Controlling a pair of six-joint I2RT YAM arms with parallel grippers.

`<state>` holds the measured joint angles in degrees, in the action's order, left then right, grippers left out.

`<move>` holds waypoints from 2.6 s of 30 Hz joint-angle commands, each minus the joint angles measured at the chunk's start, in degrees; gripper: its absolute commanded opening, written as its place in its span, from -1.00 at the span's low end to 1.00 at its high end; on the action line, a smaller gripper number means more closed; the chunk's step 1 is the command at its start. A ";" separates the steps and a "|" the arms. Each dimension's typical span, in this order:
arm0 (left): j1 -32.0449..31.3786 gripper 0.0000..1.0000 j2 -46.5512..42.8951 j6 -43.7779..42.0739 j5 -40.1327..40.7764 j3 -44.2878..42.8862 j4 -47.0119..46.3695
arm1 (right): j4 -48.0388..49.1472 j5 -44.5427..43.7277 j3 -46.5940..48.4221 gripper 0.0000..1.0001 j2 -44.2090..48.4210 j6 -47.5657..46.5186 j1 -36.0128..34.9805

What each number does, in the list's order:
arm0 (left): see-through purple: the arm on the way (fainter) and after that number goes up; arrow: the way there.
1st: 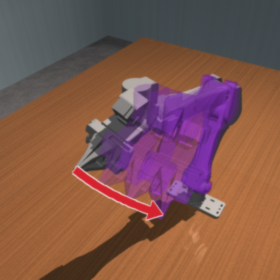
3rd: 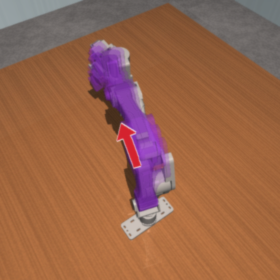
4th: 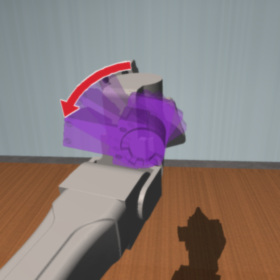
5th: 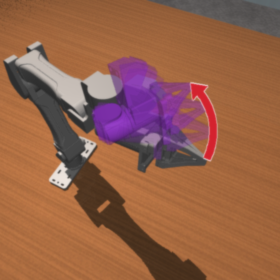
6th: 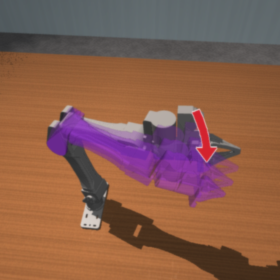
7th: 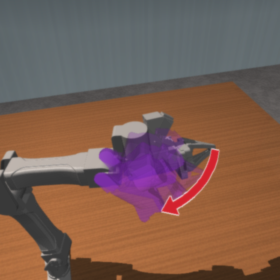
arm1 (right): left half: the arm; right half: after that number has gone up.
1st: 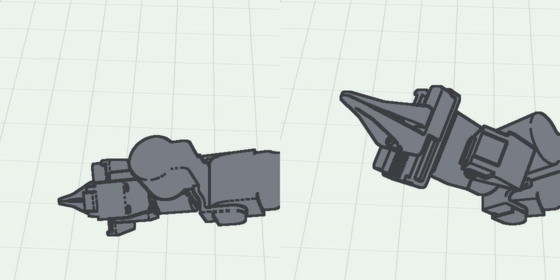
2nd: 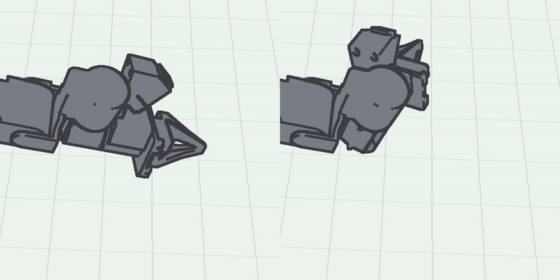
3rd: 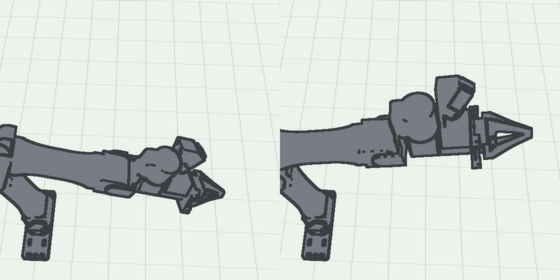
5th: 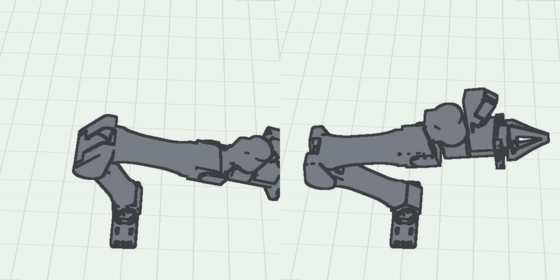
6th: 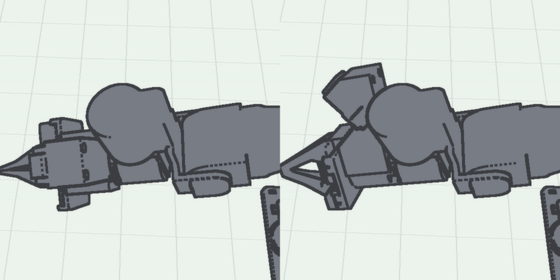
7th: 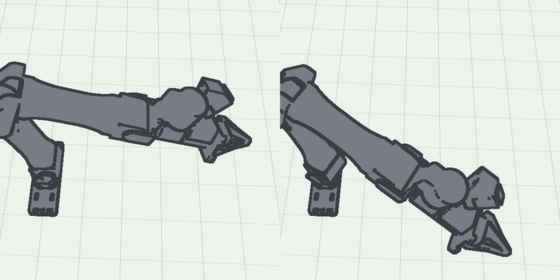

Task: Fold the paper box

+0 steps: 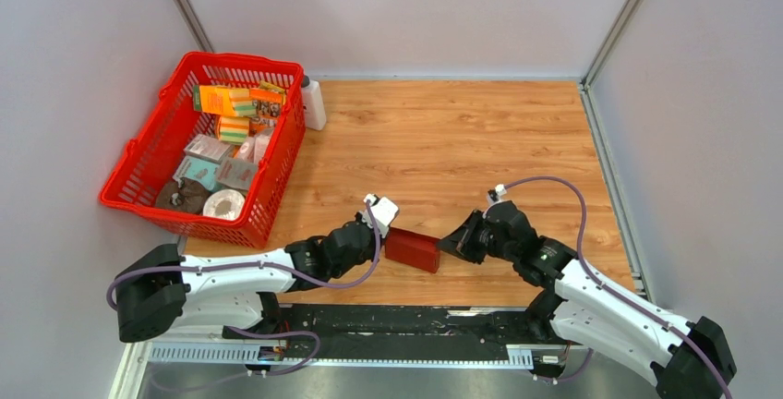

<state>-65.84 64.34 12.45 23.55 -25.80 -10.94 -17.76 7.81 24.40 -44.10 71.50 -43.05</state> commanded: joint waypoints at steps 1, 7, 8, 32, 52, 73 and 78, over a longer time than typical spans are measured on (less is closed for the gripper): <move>-0.95 -1.00 -1.76 -0.14 -1.67 0.40 -0.57 | -4.54 0.98 1.61 -1.00 0.68 -9.00 -0.98; -1.57 -1.00 -1.93 1.61 -0.79 1.81 -2.15 | -7.64 -1.48 1.88 -1.00 -0.28 -13.58 -5.28; -1.83 -1.00 -1.59 1.96 -0.79 1.89 -2.42 | -7.29 -1.92 1.53 -1.00 -0.72 -13.32 -6.08; -8.25 -1.00 -2.55 6.98 7.91 8.58 -6.72 | -9.40 -6.23 4.42 0.31 3.76 -13.77 -13.38; -12.63 -1.00 1.48 18.20 17.22 4.89 0.90 | -2.52 -2.19 -3.75 1.00 3.04 16.81 -7.84; -16.95 -1.00 7.12 25.87 23.47 0.31 5.58 | 6.51 -17.57 -9.55 0.68 5.87 45.65 -17.07; -17.65 -1.00 7.30 26.31 24.09 0.05 5.67 | 7.04 -17.92 -8.93 0.61 4.28 45.65 -17.07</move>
<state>-82.35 70.19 36.58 50.59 -26.06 -11.42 -13.82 -6.33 14.20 -39.24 112.66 -59.92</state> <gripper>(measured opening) 0.006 0.824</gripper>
